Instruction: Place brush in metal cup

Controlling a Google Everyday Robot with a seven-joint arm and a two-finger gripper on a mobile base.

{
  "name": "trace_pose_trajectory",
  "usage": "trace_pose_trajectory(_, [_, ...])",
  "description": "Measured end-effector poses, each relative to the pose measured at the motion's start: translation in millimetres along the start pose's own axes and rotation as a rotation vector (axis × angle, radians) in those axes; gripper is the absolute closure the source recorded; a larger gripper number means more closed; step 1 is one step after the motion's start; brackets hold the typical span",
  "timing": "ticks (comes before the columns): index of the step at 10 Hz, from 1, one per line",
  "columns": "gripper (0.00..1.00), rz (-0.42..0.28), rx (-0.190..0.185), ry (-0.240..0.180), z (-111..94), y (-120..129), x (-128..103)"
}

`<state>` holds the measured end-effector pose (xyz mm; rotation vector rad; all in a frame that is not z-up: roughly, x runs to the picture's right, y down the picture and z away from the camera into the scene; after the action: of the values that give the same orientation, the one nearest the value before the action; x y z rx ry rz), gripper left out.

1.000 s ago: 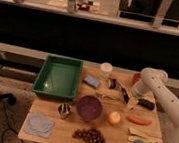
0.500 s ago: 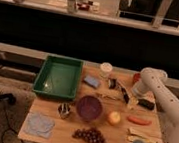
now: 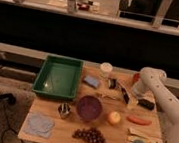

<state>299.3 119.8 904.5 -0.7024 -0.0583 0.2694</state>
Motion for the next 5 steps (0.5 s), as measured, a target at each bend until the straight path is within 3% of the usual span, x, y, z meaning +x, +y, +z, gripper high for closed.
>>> trace_pose_trajectory(3, [0.2,-0.012,-0.013,0.011,3.2,0.2,-2.8])
trace_pose_trajectory(5, [0.27,-0.014,-0.02,0.019,4.8,0.1,-2.9])
